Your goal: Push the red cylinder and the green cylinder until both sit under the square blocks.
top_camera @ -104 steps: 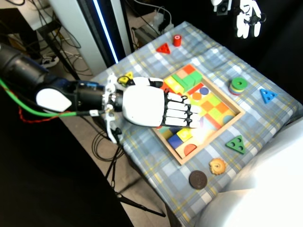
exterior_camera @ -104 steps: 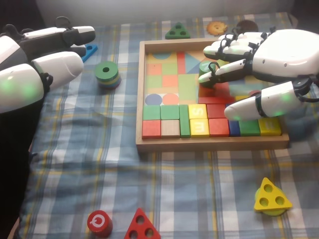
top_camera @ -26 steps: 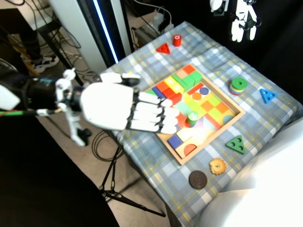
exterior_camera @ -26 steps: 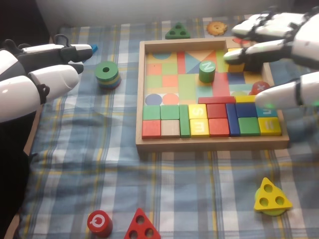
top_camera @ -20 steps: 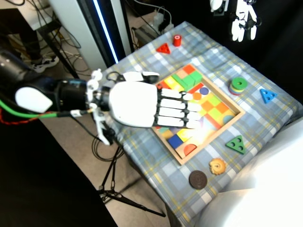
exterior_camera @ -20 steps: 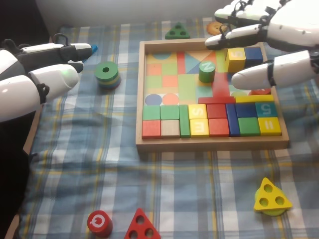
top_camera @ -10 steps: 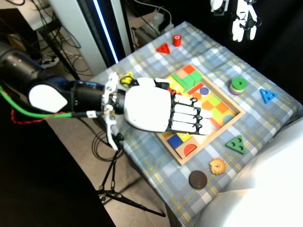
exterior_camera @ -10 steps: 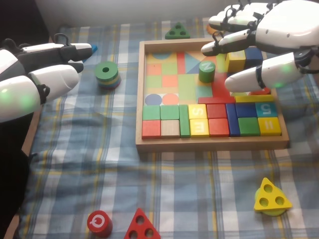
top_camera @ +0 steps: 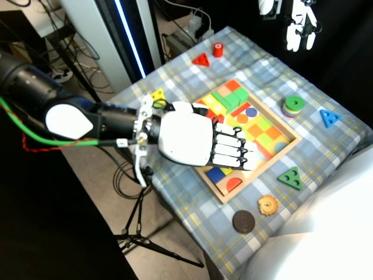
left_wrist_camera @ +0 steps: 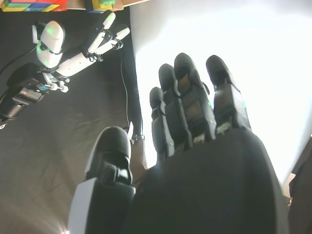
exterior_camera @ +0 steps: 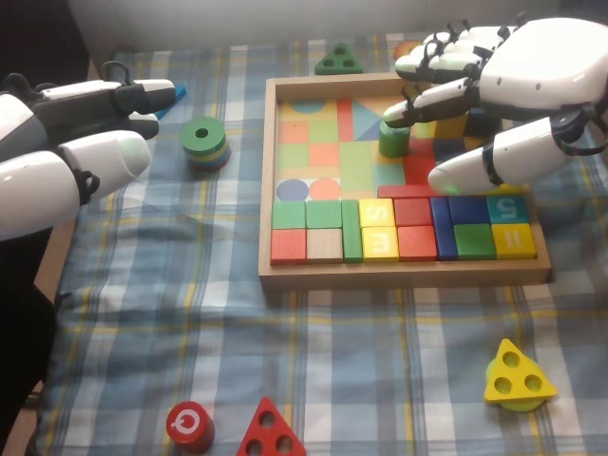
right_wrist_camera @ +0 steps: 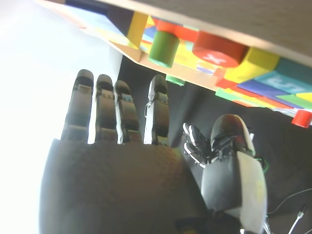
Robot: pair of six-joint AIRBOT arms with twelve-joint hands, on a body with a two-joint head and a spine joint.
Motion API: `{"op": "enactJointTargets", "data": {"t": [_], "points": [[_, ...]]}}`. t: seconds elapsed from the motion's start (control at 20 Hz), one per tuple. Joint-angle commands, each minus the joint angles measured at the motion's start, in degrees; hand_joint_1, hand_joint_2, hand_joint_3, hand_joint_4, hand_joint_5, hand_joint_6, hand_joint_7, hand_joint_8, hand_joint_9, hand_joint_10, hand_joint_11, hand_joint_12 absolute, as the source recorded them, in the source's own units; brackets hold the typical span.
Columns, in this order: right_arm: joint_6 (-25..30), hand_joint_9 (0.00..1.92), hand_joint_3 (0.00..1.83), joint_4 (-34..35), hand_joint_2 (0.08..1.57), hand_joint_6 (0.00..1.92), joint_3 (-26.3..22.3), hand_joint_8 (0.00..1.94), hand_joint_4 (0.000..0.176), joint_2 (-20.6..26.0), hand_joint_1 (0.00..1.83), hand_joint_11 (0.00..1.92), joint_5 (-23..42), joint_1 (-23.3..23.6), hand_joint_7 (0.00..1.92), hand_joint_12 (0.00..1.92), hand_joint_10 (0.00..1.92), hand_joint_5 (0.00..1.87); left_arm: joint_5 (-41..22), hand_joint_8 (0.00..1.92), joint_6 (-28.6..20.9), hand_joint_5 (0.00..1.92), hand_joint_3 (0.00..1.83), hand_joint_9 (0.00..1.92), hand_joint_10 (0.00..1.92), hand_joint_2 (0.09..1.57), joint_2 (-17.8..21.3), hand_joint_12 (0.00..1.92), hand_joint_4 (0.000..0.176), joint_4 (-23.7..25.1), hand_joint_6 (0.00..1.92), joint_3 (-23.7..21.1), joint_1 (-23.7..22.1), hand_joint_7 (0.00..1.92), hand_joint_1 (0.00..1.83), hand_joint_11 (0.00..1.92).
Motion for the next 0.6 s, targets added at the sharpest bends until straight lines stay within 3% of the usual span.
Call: {"op": "enactJointTargets", "data": {"t": [0.0, 0.25, 0.55], "points": [[0.50, 0.00, 0.00, 1.74, 1.10, 0.00, -0.01, 0.00, 0.176, -0.11, 0.00, 0.00, 3.83, 0.32, 0.00, 0.00, 0.00, 0.29, -6.41, 0.00, -0.77, 0.41, 0.00, 0.51, 0.00, 1.43, 0.04, 0.48, 0.118, 0.37, 0.00, 0.29, -0.60, 0.55, 0.16, 0.00], [1.09, 0.00, 0.00, -0.21, 1.10, 0.01, -0.06, 0.00, 0.176, -0.25, 0.00, 0.00, 2.72, 0.16, 0.00, 0.00, 0.00, 0.31, -6.43, 0.00, -1.07, 0.40, 0.00, 0.50, 0.00, 1.43, 0.04, 0.48, 0.113, 0.37, 0.00, 0.32, -0.60, 0.54, 0.22, 0.00], [2.25, 0.00, 0.00, -1.95, 1.10, 0.00, -0.18, 0.00, 0.176, -0.37, 0.00, 0.00, 2.39, -0.13, 0.00, 0.00, 0.00, 0.31, -6.42, 0.00, -1.29, 0.39, 0.00, 0.51, 0.00, 1.44, 0.05, 0.51, 0.123, 0.37, 0.00, 0.34, -0.60, 0.55, 0.23, 0.00]]}}
